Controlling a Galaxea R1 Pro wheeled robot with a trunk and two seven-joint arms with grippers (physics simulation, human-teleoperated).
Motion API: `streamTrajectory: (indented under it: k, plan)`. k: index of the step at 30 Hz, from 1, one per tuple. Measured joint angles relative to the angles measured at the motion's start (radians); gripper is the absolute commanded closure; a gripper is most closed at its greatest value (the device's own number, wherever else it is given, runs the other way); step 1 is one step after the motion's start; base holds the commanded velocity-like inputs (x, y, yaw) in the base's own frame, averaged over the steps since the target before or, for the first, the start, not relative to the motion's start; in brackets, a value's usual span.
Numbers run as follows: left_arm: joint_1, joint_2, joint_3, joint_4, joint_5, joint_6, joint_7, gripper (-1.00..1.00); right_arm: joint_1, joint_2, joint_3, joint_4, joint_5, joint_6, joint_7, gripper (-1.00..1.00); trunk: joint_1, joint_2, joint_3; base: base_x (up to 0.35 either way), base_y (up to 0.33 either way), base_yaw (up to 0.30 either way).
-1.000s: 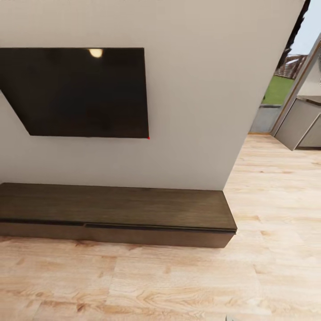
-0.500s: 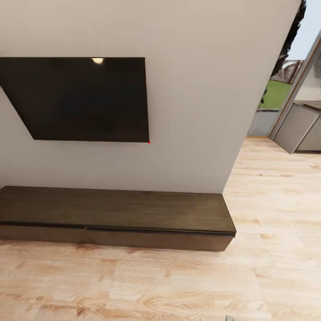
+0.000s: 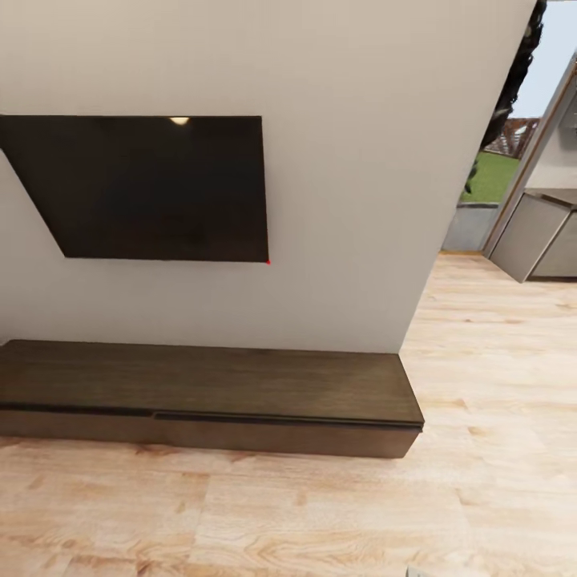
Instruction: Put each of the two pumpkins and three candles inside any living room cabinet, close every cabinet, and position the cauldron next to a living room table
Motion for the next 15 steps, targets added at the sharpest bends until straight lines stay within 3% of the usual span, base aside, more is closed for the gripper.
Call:
streamTrajectory:
  k: [15]
  plan:
    - [0.000, 0.000, 0.000, 0.000, 0.000, -0.001, 0.000, -1.00, 0.000, 0.000, 0.000, 0.000, 0.000, 0.000, 0.000, -1.00, 0.000, 0.000, 0.025, 0.000, 0.000, 0.000]
